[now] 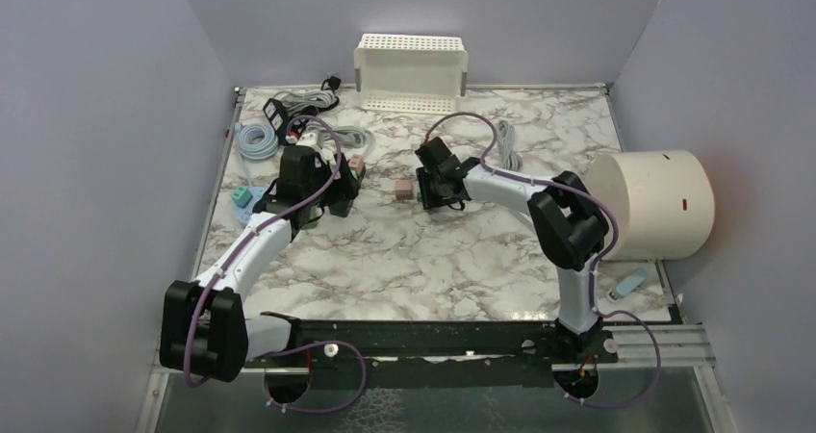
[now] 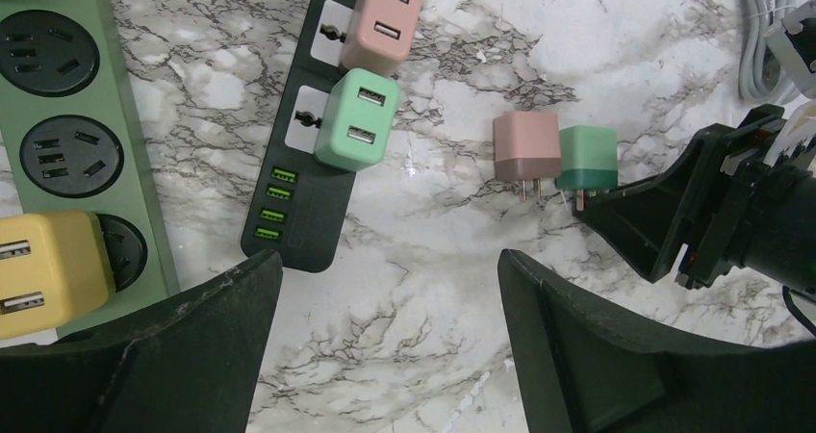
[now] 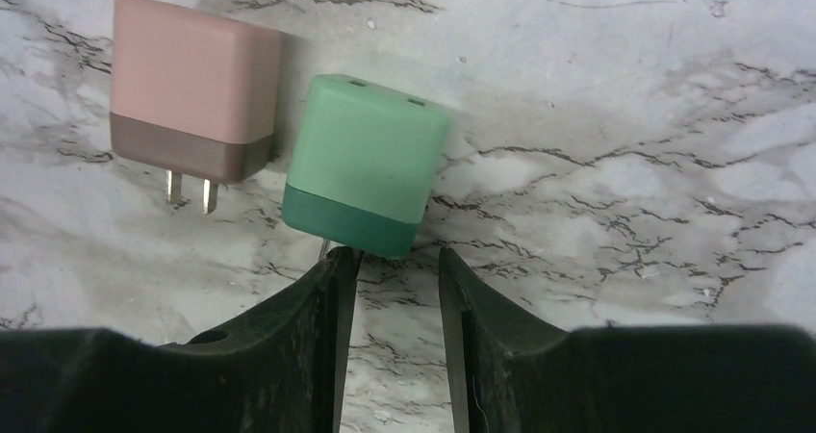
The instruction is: Pull the plug off the socket
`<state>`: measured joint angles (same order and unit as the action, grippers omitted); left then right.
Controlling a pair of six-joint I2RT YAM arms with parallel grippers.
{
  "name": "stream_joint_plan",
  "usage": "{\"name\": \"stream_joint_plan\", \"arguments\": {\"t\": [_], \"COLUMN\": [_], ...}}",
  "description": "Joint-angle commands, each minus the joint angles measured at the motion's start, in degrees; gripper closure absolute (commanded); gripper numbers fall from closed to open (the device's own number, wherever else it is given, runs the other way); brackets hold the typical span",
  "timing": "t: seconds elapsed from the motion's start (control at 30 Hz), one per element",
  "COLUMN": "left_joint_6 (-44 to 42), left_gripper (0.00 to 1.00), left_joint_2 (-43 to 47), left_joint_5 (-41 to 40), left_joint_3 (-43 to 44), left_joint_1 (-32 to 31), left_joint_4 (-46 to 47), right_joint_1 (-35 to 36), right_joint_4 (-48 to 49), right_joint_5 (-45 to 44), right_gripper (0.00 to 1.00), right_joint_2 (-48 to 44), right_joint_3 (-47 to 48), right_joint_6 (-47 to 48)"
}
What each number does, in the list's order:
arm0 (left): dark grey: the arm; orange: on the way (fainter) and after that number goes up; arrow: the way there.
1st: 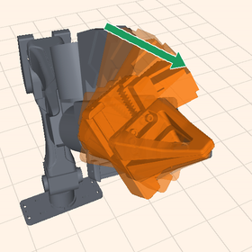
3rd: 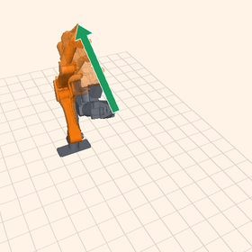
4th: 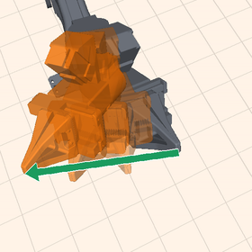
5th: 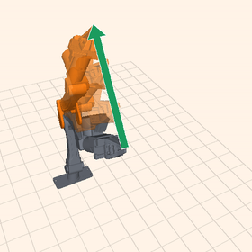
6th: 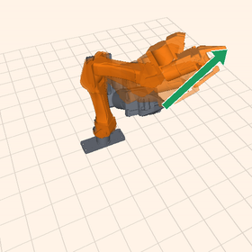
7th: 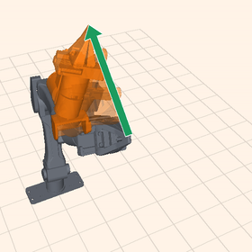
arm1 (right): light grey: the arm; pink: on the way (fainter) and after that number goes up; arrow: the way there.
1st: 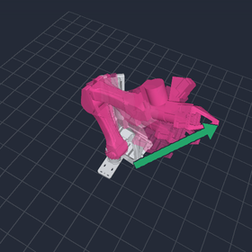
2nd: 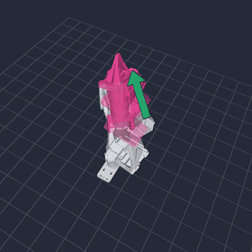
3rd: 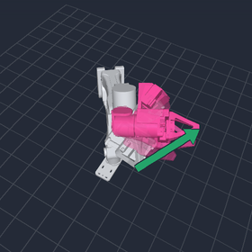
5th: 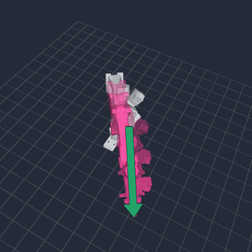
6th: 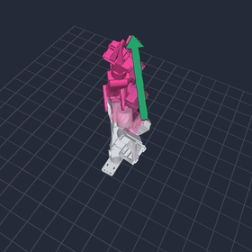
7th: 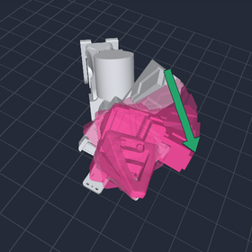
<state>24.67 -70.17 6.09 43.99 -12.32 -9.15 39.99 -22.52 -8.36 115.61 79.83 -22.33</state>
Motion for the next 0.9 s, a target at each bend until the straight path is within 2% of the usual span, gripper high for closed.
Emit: {"name": "stream_joint_plan", "arguments": {"t": [0.0,0.13,0.2,0.33,0.43,0.5,0.57,0.7,0.8,0.87], "left_joint_6": [0.6,-0.9,-2.3,-5.2,-5.6,-5.3,-5.3,-6.4,-6.7,-6.8], "left_gripper": [0.15,0.15,0.15,0.14,0.14,0.14,0.14,0.14,0.14,0.14], "left_joint_2": [1.6,4.7,6.4,6.5,5.3,4.5,3.9,1.3,0.6,0.1], "left_joint_5": [1.3,-1.4,-3.1,-2.3,1.1,2.7,3.7,7.1,9.5,10.8], "left_joint_3": [0.3,-0.4,-0.9,0.2,1.0,1.8,2.7,5.4,7.0,7.8], "left_joint_1": [0.4,0.4,0.3,0.3,0.1,-0.4,-1.4,-3.8,-4.3,-4.4], "left_joint_4": [2.5,5.3,7.1,9.3,10.9,11.1,11.0,10.0,9.4,9.2], "right_joint_1": [-0.3,-0.4,-2.2,-15.5,-23.1,-23.6,-23.6,-23.6,-23.7,-24.1], "right_joint_4": [-1.4,1.7,0.5,-2.9,-9.3,-12.2,-12.9,-8.1,-4.2,-3.3], "right_joint_5": [-1.2,5.2,5.2,9.9,1.9,-7.6,-12.6,-7.6,-6.1,-6.4], "right_gripper": [0.57,0.55,0.52,0.47,0.39,0.34,0.32,0.31,0.17,0.12], "right_joint_2": [-4.7,-15.9,-21.8,-30.0,-29.1,-27.1,-25.3,-26.7,-29.1,-29.2], "right_joint_3": [-2.9,-6.9,-7.2,-9.9,-10.2,-9.1,-8.1,-10.3,-14.0,-15.8], "right_joint_6": [1.3,5.7,6.9,5.9,9.1,14.0,19.0,31.0,36.9,40.4]}}
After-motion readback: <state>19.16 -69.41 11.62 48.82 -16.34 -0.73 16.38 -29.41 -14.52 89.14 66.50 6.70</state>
